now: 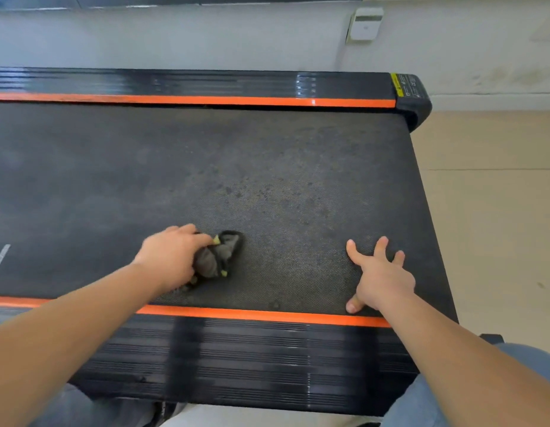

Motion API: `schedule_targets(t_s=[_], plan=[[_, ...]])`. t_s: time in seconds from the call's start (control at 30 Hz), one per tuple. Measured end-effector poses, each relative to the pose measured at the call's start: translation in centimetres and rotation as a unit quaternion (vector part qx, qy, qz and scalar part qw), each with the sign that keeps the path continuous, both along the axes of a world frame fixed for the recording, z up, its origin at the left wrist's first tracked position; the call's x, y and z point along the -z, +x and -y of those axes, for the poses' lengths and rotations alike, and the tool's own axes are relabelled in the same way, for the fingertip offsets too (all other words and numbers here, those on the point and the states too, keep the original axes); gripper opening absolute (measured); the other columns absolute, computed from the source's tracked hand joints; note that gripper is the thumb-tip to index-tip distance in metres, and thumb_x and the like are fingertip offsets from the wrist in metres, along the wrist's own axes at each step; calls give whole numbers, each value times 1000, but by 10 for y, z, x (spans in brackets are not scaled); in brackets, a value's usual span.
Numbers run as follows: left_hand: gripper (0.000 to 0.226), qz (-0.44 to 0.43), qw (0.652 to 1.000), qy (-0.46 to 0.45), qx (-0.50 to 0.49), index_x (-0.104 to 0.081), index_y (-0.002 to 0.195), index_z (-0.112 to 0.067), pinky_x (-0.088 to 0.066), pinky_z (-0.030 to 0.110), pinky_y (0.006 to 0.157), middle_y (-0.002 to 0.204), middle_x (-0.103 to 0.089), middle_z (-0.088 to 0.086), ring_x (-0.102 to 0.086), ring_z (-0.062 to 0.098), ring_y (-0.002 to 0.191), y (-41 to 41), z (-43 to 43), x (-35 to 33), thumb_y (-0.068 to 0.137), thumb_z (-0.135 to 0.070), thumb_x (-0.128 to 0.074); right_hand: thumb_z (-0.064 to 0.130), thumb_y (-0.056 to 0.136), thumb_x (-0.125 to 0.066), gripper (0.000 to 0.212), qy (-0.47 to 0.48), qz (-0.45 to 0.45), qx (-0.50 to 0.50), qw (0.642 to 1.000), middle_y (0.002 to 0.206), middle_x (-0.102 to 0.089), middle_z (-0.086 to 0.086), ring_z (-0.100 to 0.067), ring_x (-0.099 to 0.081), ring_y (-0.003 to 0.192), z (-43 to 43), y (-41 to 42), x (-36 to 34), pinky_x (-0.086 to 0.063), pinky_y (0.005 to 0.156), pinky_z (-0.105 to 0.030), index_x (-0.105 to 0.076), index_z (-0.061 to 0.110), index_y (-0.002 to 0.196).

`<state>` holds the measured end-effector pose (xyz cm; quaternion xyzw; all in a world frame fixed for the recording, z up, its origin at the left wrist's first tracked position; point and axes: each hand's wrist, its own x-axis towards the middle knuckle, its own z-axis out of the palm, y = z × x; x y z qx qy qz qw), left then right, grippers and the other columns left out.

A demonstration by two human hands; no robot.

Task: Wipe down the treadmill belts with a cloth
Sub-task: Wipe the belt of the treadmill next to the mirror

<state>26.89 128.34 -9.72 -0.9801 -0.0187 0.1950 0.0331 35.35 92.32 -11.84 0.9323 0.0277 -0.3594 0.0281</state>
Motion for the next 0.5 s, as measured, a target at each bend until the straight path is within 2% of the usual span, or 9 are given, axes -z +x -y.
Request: schedule_targets(t_s=[0.07,0.13,0.17,0.23,0.27,0.3,0.33,0.4,0.5], plan=[[61,121,992,-26,-38,-61,131,-36,-56,41,70,111,-56,-2,-59,31,104,5,5,-6,74,-20,-75,46,65,-94,139,-1,2,0,1000,167,28,-5,-47,12,154,0,0,0,-41,110,-66,13,59,153],[67,214,976,-31,-17,-65,127,-29,-54,41,63,109,-57,4,-57,36,96,7,26,-14,64,-19,-83,47,65,-94,139,-4,3,-1,1000,167,27,-6,-48,12,154,0,0,0,-41,111,-66,13,59,153],[73,200,979,-41,5,-62,130,-31,-55,43,67,114,-56,5,-55,37,98,4,42,-15,61,-26,-84,47,65,-94,139,-5,3,-1,1000,167,27,-6,-48,12,154,1,0,1,-41,111,-66,13,58,154],[94,36,994,-89,55,-38,149,-48,-53,51,95,140,-41,4,-45,35,122,-12,68,-8,63,-59,-74,47,65,-94,139,-4,-3,-2,1000,167,27,-6,-48,12,154,1,1,0,-40,111,-66,13,58,154],[101,-71,990,-111,54,-23,155,-55,-43,53,109,154,-27,1,-33,34,136,-21,73,-3,64,-75,-62,48,65,-94,140,-3,-3,1,1000,167,27,-6,-48,12,154,1,0,1,-40,111,-66,13,59,154],[100,-120,985,-121,40,-15,155,-59,-34,55,117,162,-16,-5,-22,32,144,-24,71,-1,66,-83,-53,48,64,-95,140,-4,0,5,1000,167,28,-6,-47,12,154,0,1,1,-41,111,-66,13,59,153],[92,-106,986,-126,12,-18,154,-62,-31,55,118,164,-13,-7,-18,31,146,-22,65,-2,70,-84,-48,48,64,-95,140,-7,2,6,1000,167,28,-6,-47,12,154,0,1,1,-41,111,-66,13,60,153],[74,-31,992,-116,-43,-34,150,-60,-39,50,113,159,-27,-4,-32,30,139,-16,52,-3,81,-78,-53,47,65,-95,139,-10,1,4,1000,167,28,-7,-47,12,154,-1,1,1,-41,111,-65,13,58,154],[74,-58,986,-123,-99,-40,150,-49,-47,40,105,138,-41,3,-55,32,122,-13,57,12,85,-60,-72,47,66,-94,139,-9,-3,0,1000,167,29,-7,-48,13,154,-1,1,1,-40,111,-67,14,57,154]])
